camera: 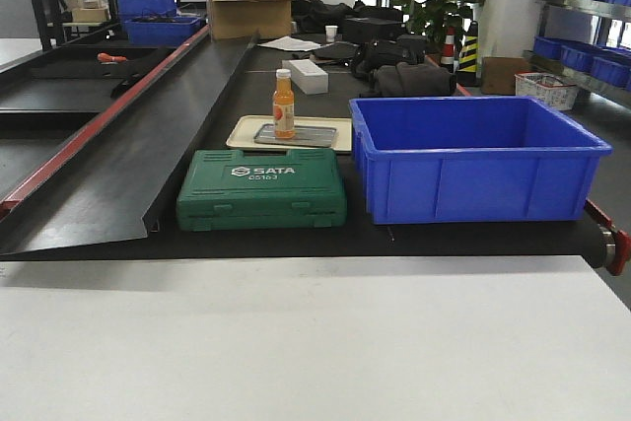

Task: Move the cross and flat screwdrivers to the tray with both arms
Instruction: 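Lift both held screwdrivers upright off the table, then drive the base with both screwdrivers held to the grey tray shelf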

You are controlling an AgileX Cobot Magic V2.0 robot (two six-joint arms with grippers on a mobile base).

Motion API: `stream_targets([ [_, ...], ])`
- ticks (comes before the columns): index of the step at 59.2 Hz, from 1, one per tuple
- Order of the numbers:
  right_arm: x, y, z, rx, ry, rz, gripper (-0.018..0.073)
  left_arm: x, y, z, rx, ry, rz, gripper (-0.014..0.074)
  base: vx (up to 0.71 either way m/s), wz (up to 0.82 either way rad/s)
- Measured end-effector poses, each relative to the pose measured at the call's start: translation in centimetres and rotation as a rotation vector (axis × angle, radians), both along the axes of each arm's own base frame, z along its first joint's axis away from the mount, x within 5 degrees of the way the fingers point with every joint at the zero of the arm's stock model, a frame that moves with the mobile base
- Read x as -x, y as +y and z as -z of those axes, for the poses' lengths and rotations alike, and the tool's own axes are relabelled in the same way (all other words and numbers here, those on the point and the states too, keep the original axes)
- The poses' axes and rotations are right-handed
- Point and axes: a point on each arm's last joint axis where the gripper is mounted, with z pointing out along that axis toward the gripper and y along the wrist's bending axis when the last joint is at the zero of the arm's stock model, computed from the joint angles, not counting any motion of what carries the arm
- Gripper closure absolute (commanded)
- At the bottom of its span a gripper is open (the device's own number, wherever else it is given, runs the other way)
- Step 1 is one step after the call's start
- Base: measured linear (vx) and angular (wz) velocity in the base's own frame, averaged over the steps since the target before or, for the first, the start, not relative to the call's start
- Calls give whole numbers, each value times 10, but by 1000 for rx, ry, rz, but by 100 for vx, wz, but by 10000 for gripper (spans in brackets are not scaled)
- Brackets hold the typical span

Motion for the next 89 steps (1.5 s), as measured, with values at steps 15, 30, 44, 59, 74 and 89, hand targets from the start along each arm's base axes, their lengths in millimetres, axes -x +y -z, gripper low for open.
stream_targets([
  [15,0,0,0,0,0,0,567,0,0,0,0,1,0,596,-8,-3],
  [30,0,0,0,0,0,0,567,0,0,0,-2,1,-1,596,-21,-9],
  [44,0,0,0,-1,1,-1,567,0,0,0,-4,-1,-3,596,-26,-29],
  [59,0,0,0,-1,-1,0,567,0,0,0,-4,0,-2,596,-26,-54],
  [74,0,0,0,-1,-1,0,567,0,0,0,-4,0,-2,596,-24,-55],
  [89,0,0,0,-1,-1,0,567,0,0,0,-4,1,-2,596,-20,-55],
])
